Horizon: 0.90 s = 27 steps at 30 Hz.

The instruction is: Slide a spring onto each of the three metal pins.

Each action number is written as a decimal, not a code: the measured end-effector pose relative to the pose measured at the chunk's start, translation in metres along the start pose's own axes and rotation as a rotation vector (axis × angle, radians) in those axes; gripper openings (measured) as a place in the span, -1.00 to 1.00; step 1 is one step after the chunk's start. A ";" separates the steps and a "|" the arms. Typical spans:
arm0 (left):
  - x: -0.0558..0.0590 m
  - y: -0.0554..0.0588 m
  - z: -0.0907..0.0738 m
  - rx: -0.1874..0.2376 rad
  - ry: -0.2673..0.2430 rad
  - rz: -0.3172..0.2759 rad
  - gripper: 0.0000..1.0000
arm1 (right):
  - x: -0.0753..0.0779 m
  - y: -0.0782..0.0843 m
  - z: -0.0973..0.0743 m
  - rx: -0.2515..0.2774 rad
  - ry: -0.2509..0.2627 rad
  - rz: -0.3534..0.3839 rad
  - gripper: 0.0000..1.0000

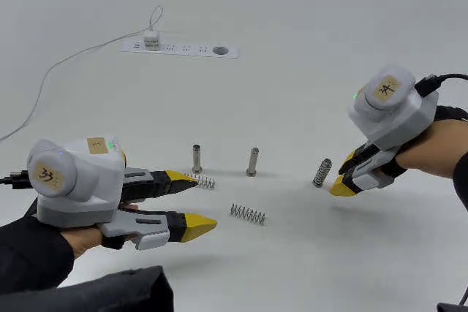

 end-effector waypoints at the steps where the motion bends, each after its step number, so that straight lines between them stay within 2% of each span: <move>1: 0.000 0.000 0.000 0.001 0.000 0.000 -0.11 | -0.002 0.000 -0.001 0.003 -0.001 0.002 -0.50; 6: 0.000 0.000 0.000 0.001 0.000 0.002 -0.11 | -0.017 -0.003 -0.002 0.023 -0.026 0.006 -0.51; 15: 0.000 -0.001 -0.001 0.000 -0.001 0.007 -0.12 | -0.040 -0.024 0.008 0.036 -0.076 -0.046 -0.52; 27: 0.000 0.000 0.000 -0.008 -0.001 0.011 -0.13 | -0.063 -0.048 0.039 0.012 -0.149 -0.149 -0.56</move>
Point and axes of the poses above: the centre of the closed fingertips' face, and the gripper's own axes: z roughly forward along the fingers, x roughly to its right, y roughly out of its underside, the point moved 4 cm from there along -z, roughly backward along the fingers, and after that the axes turned 10 degrees about -y, right-handed, at the moved point
